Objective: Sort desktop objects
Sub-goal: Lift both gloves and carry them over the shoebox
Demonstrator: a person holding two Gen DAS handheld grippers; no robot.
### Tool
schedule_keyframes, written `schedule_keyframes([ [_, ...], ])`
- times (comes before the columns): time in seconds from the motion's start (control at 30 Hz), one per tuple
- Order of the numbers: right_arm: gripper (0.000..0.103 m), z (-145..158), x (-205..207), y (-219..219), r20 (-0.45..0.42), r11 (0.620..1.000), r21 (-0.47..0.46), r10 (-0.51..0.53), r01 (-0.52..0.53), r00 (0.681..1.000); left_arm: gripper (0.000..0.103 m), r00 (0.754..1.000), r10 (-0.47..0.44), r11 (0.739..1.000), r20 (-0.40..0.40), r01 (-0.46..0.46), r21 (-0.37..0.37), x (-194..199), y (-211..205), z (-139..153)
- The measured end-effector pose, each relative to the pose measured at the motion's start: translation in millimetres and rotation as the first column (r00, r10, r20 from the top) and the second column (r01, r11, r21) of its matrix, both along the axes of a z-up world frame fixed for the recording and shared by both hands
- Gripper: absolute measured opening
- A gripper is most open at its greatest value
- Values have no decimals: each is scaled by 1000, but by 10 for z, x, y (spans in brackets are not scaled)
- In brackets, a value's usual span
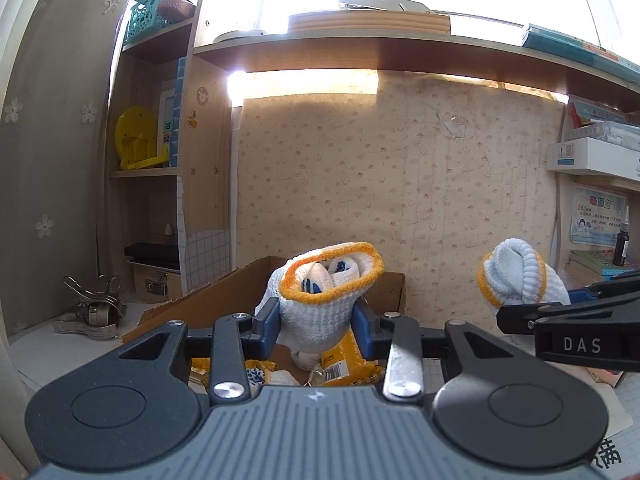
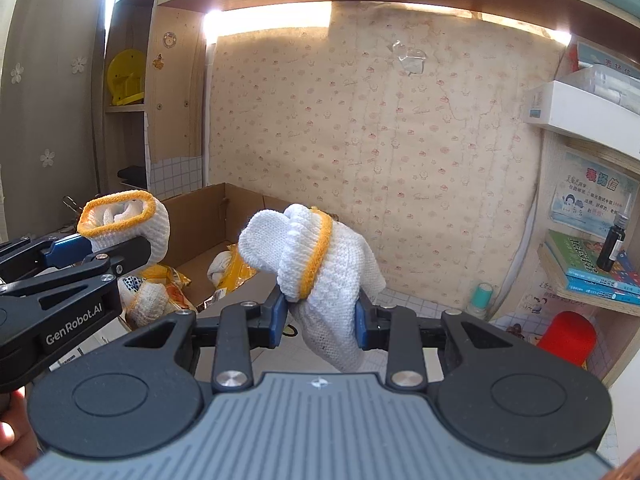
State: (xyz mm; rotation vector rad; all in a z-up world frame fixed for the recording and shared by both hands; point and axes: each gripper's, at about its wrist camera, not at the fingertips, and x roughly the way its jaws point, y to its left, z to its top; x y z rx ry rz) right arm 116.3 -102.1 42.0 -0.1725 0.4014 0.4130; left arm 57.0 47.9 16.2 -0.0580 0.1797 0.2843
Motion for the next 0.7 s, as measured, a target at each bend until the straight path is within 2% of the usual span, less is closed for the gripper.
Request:
schedule_keyframes([
  [0.7, 33, -28, 435, 775, -27, 993, -17, 116, -117, 993, 40, 999, 45, 999, -8, -44, 13, 211, 451, -13],
])
